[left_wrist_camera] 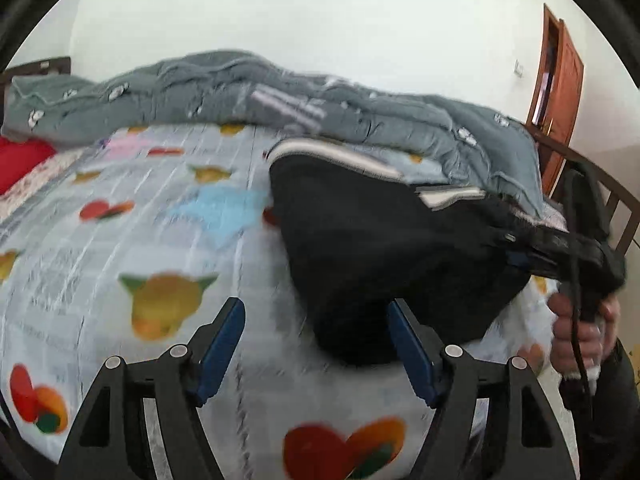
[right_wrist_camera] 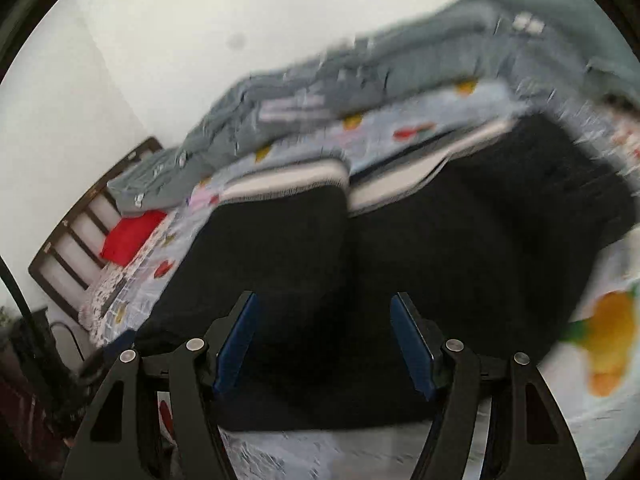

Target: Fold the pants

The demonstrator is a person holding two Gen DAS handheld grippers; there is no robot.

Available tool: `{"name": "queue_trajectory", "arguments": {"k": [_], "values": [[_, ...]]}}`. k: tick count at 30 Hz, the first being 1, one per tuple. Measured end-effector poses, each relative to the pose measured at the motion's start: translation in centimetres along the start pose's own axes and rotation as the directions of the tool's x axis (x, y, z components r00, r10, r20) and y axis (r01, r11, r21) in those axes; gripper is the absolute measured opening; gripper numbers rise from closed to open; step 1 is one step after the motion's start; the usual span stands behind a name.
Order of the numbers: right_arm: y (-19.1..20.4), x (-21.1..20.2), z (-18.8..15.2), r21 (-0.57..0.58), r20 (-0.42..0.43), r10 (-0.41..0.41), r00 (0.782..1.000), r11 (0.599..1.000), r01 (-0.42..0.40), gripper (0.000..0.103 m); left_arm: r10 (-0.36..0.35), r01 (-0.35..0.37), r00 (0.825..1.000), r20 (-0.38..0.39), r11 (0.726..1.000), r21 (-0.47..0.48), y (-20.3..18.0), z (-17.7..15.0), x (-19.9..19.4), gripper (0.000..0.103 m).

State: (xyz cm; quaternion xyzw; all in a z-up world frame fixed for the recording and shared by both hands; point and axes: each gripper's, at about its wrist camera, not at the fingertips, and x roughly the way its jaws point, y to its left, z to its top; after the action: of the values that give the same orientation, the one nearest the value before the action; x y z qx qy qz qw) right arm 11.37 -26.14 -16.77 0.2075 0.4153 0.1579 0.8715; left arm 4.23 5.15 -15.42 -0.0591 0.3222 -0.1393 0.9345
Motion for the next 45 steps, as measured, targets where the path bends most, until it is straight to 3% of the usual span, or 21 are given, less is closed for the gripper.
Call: {"name": "queue_trajectory", "arguments": {"k": [1, 4, 6, 8, 12, 16, 18, 19, 21, 22, 24, 26, 29, 32, 37, 40, 42, 45], "values": [[0.0, 0.9, -0.1, 0.013, -0.016, 0.024, 1.0, 1.0, -0.024, 0.045, 0.002, -0.002, 1.0, -0.012, 1.0, -0.003, 0.0, -0.5, 0.2, 0.072], [0.8, 1.4, 0.1, -0.013, -0.003, 0.039, 0.999, 0.999, -0.039, 0.026, -0.025, 0.024, 0.999, -0.048, 0.999, -0.021, -0.6, -1.1, 1.6, 0.072], [1.4, -0.1, 0.9, -0.045, 0.036, 0.075, 0.997, 0.996, -0.073, 0.022, -0.042, 0.04, 0.996, -0.077, 0.999, -0.03, -1.3, -1.2, 2.9, 0.072], [1.7, -2.3, 2.1, -0.081, 0.101, 0.092, 0.991, 0.993, -0.084, 0.02, 0.005, -0.007, 0.996, -0.087, 1.0, -0.022, -2.2, -1.2, 4.3, 0.072], [1.4, -6.5, 4.4, -0.171, 0.218, 0.001, 0.976, 0.985, 0.037, 0.019, 0.124, -0.124, 0.989, -0.084, 0.992, 0.004, -4.3, -0.6, 6.2, 0.072], [-4.2, -11.8, 5.4, -0.124, 0.347, -0.166, 0.923, 0.967, 0.221, 0.018, -0.011, 0.014, 0.997, -0.076, 0.999, 0.041, -6.7, -0.2, 6.0, 0.075], [-8.3, -12.0, 5.3, -0.062, 0.332, -0.28, 0.901, 0.947, 0.317, 0.018, -0.059, 0.064, 0.996, -0.072, 0.996, 0.064, -8.2, -0.1, 6.2, 0.078], [-10.7, -11.4, 5.0, -0.015, 0.286, -0.329, 0.9, 0.938, 0.348, 0.019, -0.071, 0.077, 0.994, -0.082, 0.994, 0.079, -9.0, -0.1, 6.5, 0.078], [-14.6, -10.0, 3.4, 0.062, 0.205, -0.316, 0.926, 0.949, 0.31, 0.02, -0.059, 0.07, 0.993, -0.101, 0.991, 0.112, -10.6, -0.5, 7.4, 0.078], [-15.1, -10.1, 2.8, 0.073, 0.224, -0.298, 0.928, 0.954, 0.289, 0.023, -0.04, 0.053, 0.994, -0.105, 0.991, 0.124, -11.1, -0.8, 7.7, 0.078], [-15.0, -10.8, 2.4, 0.067, 0.24, -0.313, 0.919, 0.95, 0.305, 0.03, -0.031, 0.044, 0.995, -0.09, 0.989, 0.144, -11.4, -1.1, 7.6, 0.076], [-14.0, -12.0, 2.6, 0.048, 0.258, -0.348, 0.901, 0.936, 0.348, 0.03, -0.108, 0.121, 0.989, -0.096, 0.983, 0.136, -10.8, -1.2, 6.6, 0.076], [-11.7, -13.9, 3.1, -0.016, 0.339, -0.407, 0.848, 0.899, 0.438, 0.031, -0.179, 0.188, 0.98, -0.085, 0.976, 0.113, -9.3, -0.8, 5.0, 0.076], [-10.0, -13.8, 3.6, -0.103, 0.365, -0.414, 0.834, 0.872, 0.478, 0.032, -0.228, 0.232, 0.972, -0.061, 0.971, 0.056, -8.0, -0.2, 3.3, 0.076], [-9.6, -10.7, 2.9, -0.152, 0.327, -0.429, 0.842, 0.856, 0.494, 0.032, -0.143, 0.146, 0.989, -0.041, 0.985, 0.091, -10.3, 3.0, 5.0, 0.076], [-10.8, -8.5, 1.6, -0.145, 0.296, -0.517, 0.803, 0.807, 0.572, 0.035, -0.044, 0.062, 0.99, -0.137, 0.989, 0.133, -12.1, 2.7, 8.7, 0.076], [-11.9, -8.6, 1.4, -0.113, 0.239, -0.5, 0.832, 0.837, 0.535, 0.035, -0.035, 0.058, 0.985, -0.171, 0.989, 0.133, -12.3, 1.3, 9.9, 0.077], [-13.1, -10.2, 2.9, -0.062, 0.144, -0.442, 0.885, 0.889, 0.454, 0.036, -0.107, 0.121, 0.982, -0.159, 0.989, 0.083, -11.1, 1.3, 9.5, 0.077]]}}
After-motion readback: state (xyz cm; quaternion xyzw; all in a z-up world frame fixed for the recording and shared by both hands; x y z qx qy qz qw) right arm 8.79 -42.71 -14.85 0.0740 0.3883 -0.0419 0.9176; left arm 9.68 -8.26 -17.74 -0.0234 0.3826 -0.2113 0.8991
